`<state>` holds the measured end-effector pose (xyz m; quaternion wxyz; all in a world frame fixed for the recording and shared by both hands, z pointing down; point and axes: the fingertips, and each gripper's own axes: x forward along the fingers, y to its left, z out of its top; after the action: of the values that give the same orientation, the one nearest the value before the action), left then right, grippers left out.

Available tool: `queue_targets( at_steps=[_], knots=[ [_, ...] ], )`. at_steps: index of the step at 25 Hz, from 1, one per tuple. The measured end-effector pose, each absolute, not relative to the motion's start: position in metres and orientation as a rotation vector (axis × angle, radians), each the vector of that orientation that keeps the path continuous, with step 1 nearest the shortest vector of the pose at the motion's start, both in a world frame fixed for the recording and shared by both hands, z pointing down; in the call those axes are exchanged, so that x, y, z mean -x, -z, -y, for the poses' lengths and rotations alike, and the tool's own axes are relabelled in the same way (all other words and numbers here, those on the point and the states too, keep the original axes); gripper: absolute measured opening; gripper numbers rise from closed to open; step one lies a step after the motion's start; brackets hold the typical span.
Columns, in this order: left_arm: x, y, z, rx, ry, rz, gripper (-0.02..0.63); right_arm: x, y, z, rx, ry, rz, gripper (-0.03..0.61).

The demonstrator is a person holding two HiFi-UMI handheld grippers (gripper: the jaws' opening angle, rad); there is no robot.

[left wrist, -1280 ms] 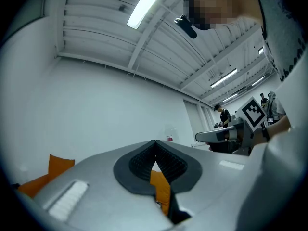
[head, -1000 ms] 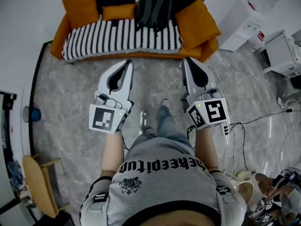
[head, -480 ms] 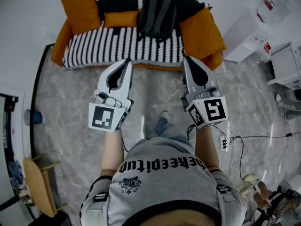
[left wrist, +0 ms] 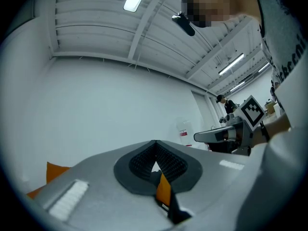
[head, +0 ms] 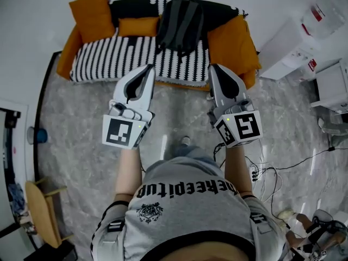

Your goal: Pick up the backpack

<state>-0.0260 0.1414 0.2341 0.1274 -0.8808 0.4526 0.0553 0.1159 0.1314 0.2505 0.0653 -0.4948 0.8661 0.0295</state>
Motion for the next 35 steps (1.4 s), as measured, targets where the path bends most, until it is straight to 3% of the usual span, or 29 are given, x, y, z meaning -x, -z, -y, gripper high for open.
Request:
queue_targets(
  at_steps=[14,35],
  knots=[
    [-0.006,-0.228,-0.097,2.550,-0.109,-1.287,0.017,-0.136,-0.250,-0.092,1.439,-0.098,-2.642,0.003],
    [0.023,-0.230,0.028,2.609,-0.067,-1.114,0.018,-0.094,-0.258,0.026,1.568,-0.084,-2.597,0.003]
  ],
)
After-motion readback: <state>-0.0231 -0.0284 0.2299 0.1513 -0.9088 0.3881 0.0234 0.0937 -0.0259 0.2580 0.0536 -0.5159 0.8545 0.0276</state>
